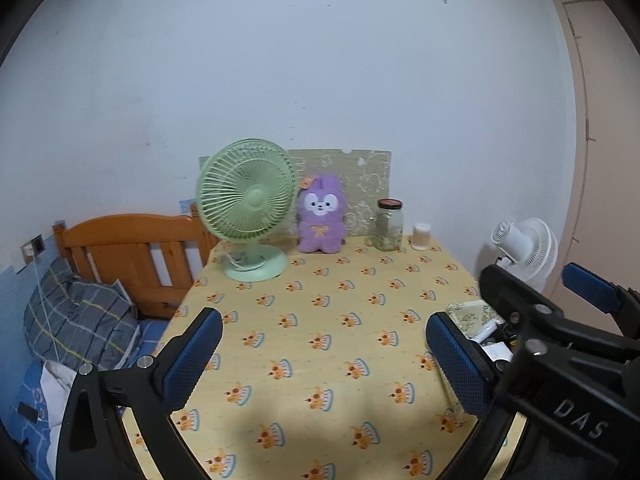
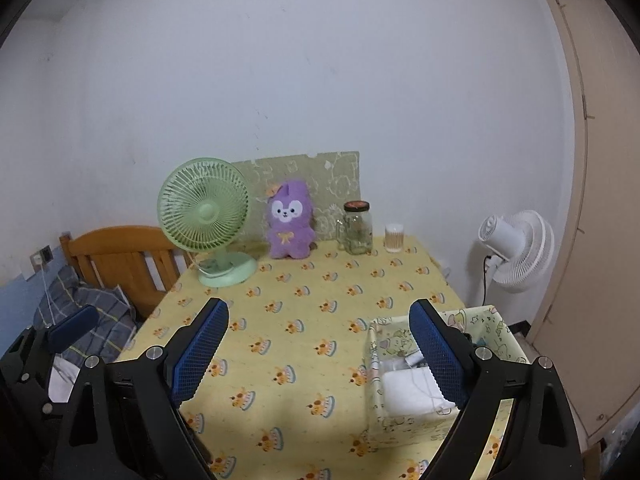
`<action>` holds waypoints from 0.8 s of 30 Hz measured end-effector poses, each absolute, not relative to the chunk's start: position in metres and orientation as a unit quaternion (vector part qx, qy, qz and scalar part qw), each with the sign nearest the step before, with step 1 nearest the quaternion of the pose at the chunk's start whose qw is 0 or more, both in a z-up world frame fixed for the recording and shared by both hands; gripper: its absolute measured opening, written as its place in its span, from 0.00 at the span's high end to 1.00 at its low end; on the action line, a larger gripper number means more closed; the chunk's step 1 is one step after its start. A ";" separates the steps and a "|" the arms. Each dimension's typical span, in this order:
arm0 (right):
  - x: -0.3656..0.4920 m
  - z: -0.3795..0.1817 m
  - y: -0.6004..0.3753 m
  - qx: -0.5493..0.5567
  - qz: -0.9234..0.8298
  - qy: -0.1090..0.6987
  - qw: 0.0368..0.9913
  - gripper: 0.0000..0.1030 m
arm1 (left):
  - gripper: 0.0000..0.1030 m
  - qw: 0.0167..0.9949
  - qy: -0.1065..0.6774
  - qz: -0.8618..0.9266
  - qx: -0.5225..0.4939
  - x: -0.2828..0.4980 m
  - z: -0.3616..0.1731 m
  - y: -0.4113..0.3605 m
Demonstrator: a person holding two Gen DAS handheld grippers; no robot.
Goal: Organize soft objects
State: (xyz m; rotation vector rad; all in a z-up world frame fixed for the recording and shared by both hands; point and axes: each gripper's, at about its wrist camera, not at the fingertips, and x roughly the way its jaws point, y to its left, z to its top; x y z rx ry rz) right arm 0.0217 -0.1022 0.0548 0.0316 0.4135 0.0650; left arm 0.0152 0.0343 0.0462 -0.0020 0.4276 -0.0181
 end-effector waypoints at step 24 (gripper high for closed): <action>0.011 0.055 -0.112 0.021 0.022 0.198 0.980 0.07 | 0.00 0.978 0.204 0.036 -0.014 -0.001 0.044 0.056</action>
